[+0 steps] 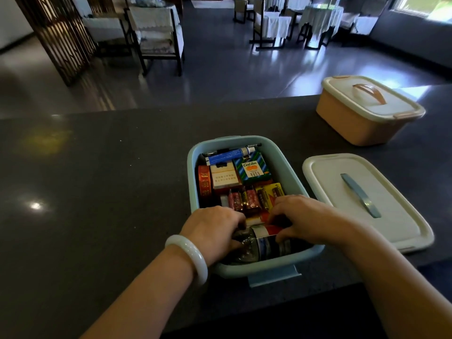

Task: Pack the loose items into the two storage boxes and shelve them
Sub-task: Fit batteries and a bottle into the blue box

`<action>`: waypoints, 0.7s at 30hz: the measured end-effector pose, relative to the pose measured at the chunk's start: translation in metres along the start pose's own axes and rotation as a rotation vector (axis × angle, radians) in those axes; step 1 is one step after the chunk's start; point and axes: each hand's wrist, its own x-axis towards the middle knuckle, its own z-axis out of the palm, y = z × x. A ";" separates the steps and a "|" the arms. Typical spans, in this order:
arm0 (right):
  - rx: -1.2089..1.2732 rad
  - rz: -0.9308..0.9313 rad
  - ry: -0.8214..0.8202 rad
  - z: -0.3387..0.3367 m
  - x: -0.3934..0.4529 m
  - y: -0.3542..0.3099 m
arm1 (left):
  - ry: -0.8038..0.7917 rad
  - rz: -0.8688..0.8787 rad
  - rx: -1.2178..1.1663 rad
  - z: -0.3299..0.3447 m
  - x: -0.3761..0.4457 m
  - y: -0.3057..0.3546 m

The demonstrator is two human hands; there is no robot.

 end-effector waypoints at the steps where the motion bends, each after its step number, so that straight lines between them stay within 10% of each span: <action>1: -0.008 0.008 0.004 0.000 0.001 -0.002 | -0.007 -0.005 0.011 0.000 0.000 0.001; 21: -0.006 0.010 0.081 0.001 -0.004 -0.009 | 0.022 0.004 -0.033 -0.003 -0.001 0.001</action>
